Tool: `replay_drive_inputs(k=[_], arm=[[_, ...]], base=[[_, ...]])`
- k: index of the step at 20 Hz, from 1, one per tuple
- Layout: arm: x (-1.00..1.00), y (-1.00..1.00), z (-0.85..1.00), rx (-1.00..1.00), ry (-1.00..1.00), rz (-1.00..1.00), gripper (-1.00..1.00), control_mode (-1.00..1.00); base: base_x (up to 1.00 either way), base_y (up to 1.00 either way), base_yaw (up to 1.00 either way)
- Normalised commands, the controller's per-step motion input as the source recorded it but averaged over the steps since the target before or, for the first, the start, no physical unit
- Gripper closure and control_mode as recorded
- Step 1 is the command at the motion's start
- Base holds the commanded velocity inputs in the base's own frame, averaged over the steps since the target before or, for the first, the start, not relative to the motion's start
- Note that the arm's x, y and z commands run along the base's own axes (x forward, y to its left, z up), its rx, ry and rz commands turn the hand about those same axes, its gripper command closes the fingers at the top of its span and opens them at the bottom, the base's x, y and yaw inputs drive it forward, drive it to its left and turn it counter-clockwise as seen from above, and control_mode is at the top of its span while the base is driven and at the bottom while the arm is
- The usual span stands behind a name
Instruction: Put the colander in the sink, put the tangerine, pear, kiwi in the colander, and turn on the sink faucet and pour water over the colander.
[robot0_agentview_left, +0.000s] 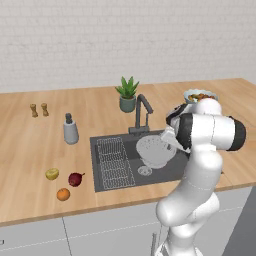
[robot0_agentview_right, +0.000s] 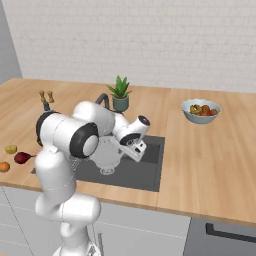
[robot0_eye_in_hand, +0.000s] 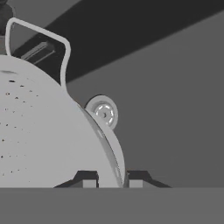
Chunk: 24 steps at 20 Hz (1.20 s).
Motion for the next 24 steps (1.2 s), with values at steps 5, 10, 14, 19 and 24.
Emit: replay_drive_inputs(k=[5, 10, 14, 19, 24], arm=[[0.51, 0.12, -0.40, 0.00, 0.05, 0.00, 1.00, -1.00], [0.43, 0.16, -0.47, 0.00, 0.00, 0.00, 1.00, -1.00], [0.25, 0.25, -0.54, -0.05, 0.00, 0.00, 1.00, -1.00], [0.16, 0.24, -0.49, -0.02, 0.00, 0.00, 1.00, -1.00], [0.05, 0.20, -0.21, 0.00, 0.01, 0.02, 1.00, -1.00]], base=[[0.00, 0.00, 0.00], [0.00, 0.00, 0.00], [0.00, 0.00, 0.00], [0.00, 0.00, 0.00], [0.00, 0.00, 0.00]])
